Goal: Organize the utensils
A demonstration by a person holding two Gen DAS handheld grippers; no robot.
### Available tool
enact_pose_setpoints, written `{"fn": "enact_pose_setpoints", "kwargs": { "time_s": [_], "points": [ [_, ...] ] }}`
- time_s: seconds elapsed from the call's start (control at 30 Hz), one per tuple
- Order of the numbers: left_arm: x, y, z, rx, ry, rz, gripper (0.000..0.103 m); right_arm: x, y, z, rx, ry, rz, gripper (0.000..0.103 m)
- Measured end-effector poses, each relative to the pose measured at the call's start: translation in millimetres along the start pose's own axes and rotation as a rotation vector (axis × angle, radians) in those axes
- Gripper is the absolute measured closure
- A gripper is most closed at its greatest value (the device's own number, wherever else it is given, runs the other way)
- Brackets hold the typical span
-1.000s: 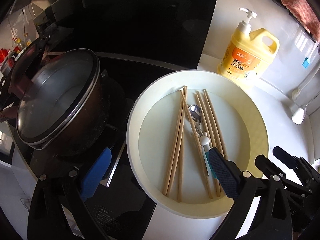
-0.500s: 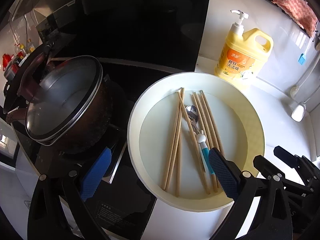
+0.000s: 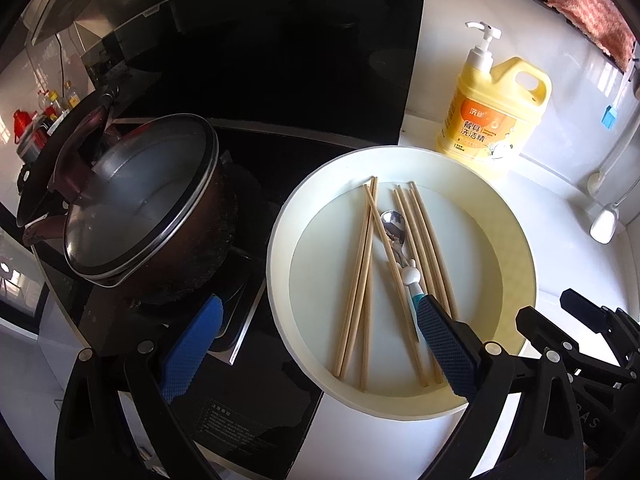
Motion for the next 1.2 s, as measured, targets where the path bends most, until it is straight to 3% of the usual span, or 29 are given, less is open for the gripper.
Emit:
{"fn": "enact_pose_setpoints", "kwargs": {
  "time_s": [0.53, 1.2],
  "points": [
    [0.9, 2.2, 2.7, -0.012, 0.012, 0.02, 0.006, -2.7, -9.5, 2.5, -0.038, 0.038, -0.058, 0.033],
    [-1.3, 8.5, 0.3, 0.045, 0.014, 0.027, 0.006, -3.2, 0.2, 3.0, -0.058, 0.046, -0.027, 0.033]
  ]
}}
Point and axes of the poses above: each gripper's, at about its wrist camera, not at the fingertips, and z roughly against the way its jaws point, y to its left, x to its top, the point moved 6 cm from there along -z, roughly the way its jaws point, and after that the axes turned 4 degrees about z, right-handed, at the moved point
